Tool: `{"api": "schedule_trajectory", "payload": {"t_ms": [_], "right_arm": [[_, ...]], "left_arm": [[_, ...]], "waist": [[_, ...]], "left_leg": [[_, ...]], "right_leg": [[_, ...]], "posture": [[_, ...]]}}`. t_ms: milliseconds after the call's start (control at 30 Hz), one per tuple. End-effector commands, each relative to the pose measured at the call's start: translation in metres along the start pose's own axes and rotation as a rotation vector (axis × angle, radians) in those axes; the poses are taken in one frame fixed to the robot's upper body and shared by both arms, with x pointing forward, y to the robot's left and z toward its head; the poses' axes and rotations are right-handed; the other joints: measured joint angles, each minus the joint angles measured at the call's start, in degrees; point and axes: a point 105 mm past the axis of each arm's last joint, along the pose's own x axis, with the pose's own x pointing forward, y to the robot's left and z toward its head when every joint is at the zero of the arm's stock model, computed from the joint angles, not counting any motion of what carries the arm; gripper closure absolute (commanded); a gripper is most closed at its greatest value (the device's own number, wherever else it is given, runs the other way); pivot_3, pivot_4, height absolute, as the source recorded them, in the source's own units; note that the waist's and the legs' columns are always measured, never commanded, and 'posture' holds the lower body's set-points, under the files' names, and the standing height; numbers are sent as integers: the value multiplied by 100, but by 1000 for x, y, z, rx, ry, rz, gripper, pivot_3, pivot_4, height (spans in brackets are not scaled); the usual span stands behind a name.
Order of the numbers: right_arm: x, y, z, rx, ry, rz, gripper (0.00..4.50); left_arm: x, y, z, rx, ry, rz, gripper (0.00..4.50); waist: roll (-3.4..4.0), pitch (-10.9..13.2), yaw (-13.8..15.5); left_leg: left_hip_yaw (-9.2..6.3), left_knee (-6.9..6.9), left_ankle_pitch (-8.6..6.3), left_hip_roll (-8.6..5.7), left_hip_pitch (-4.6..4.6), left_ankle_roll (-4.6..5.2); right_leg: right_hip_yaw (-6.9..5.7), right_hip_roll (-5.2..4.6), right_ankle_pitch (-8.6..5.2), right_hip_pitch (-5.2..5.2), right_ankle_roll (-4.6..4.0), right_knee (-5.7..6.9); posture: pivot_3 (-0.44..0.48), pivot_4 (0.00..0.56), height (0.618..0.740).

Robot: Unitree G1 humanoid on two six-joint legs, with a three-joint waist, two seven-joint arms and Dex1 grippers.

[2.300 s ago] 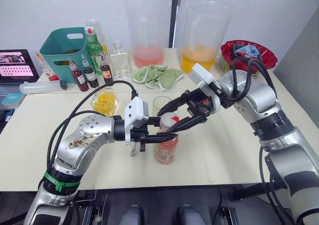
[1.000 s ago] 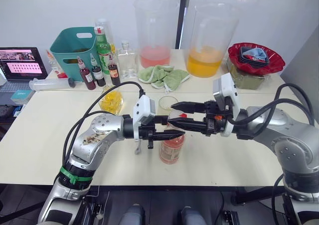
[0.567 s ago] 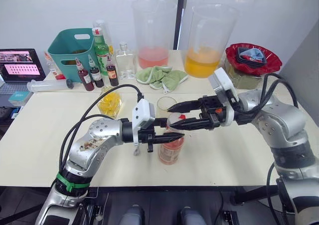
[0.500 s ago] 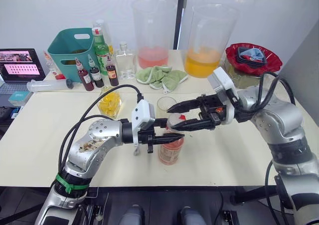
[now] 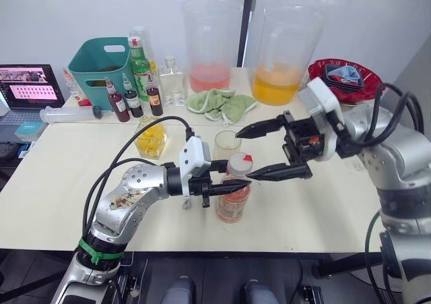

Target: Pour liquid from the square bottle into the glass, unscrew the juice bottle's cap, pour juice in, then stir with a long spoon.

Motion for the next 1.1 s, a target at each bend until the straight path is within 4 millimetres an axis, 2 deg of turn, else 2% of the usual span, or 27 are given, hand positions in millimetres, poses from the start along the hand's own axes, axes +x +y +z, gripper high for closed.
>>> {"api": "schedule_trajectory", "payload": {"t_ms": [33,233,433,467,500,700,900,1100], "right_arm": [[-2,7,7,-25,5,-131,59],[0,7,2,45,16,-329,59],[6,10,1,81,-3,-371,59],[7,11,0,85,-3,-369,566],[8,12,-1,87,-3,-368,756],[13,16,-4,81,5,-327,2817],[15,21,-10,-24,43,-137,2866],[14,6,-15,-171,68,114,2866]], "left_arm": [[6,-2,-8,-25,21,-49,3026],[7,-7,-10,-37,24,-112,3026],[7,-6,-10,-35,23,-118,3026],[7,-7,-10,-35,22,-119,3026],[7,-7,-10,-35,22,-120,3026],[6,-4,-10,-27,33,-101,3026],[4,-7,-10,-19,44,-91,3026],[3,-17,-10,14,52,-104,3026]], "waist": [[0,0,11],[0,0,19],[0,0,17],[0,0,16],[0,0,15],[0,0,10],[0,0,3],[0,0,-54]], "left_leg": [[0,0,0,-1,-2,0],[2,0,0,-1,-1,0],[-1,0,0,-1,-2,0],[-1,0,0,-1,-2,0],[-1,0,0,-1,-2,0],[0,0,0,0,-1,0],[2,0,0,2,6,0],[5,-2,0,5,12,0]], "right_leg": [[0,0,0,-1,0,-1],[0,1,0,1,0,-1],[-2,2,0,2,0,-3],[-2,2,0,3,0,-3],[-1,2,0,2,0,-3],[-1,4,0,3,1,-4],[-2,6,-1,11,2,-10],[-1,8,-1,12,2,-11]], "posture": [[0,150,740],[0,150,740],[0,150,740],[0,150,740],[0,150,740],[0,150,740],[0,150,740],[0,150,740]]}}
